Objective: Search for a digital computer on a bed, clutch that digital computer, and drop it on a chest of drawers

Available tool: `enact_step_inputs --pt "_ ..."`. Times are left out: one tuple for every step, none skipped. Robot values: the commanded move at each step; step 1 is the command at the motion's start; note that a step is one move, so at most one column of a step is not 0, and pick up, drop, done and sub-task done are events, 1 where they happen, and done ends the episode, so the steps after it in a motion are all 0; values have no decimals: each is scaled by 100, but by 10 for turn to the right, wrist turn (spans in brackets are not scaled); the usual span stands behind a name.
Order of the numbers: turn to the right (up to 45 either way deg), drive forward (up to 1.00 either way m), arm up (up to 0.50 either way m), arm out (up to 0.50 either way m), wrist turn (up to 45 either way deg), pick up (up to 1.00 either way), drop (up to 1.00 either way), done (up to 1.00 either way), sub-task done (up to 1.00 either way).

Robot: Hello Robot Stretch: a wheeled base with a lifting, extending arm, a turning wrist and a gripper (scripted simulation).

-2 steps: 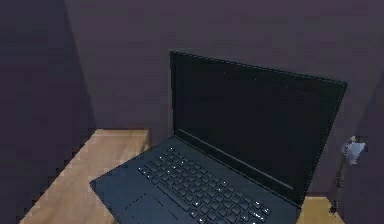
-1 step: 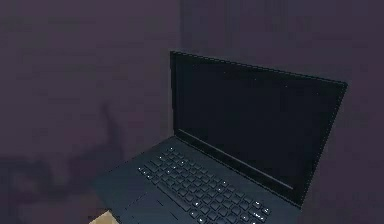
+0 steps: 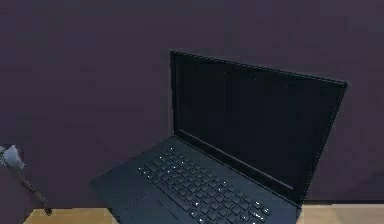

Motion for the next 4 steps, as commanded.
enact_step_inputs --pt "240 0 0 0 0 0 0 0 0" --pt "-450 0 0 0 0 0 0 0 0" --pt "-450 0 0 0 0 0 0 0 0" --pt "-450 0 0 0 0 0 0 0 0"
